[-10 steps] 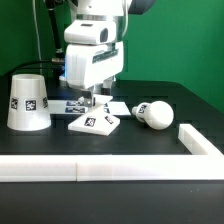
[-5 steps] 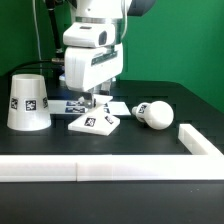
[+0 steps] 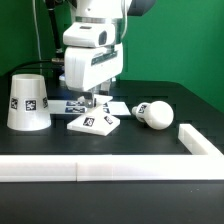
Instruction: Assemble lamp
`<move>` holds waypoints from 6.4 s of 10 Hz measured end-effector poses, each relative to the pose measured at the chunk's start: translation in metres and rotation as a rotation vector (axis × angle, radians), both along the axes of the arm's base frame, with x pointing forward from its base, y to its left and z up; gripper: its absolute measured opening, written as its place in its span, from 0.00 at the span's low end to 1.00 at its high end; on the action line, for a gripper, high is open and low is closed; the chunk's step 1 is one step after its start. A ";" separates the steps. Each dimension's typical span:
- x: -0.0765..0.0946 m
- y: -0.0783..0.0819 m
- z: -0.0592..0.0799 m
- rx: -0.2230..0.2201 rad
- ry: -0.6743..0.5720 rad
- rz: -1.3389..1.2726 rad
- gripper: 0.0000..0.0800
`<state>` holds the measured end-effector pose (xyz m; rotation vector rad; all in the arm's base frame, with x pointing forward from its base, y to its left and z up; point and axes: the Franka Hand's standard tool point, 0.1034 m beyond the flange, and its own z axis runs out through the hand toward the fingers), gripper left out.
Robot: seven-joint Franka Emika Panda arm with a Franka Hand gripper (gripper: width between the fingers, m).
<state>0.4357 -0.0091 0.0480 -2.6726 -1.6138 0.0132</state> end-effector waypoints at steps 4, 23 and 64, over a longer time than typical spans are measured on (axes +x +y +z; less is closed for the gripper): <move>0.035 0.008 0.001 0.002 0.018 -0.032 0.67; 0.179 0.103 0.002 0.072 -0.029 -1.021 0.67; 0.027 0.137 0.015 -0.283 0.463 -0.387 0.87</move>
Offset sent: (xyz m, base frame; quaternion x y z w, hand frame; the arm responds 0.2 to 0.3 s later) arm 0.0499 0.0120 -0.0042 0.0318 -0.0067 0.0168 0.9993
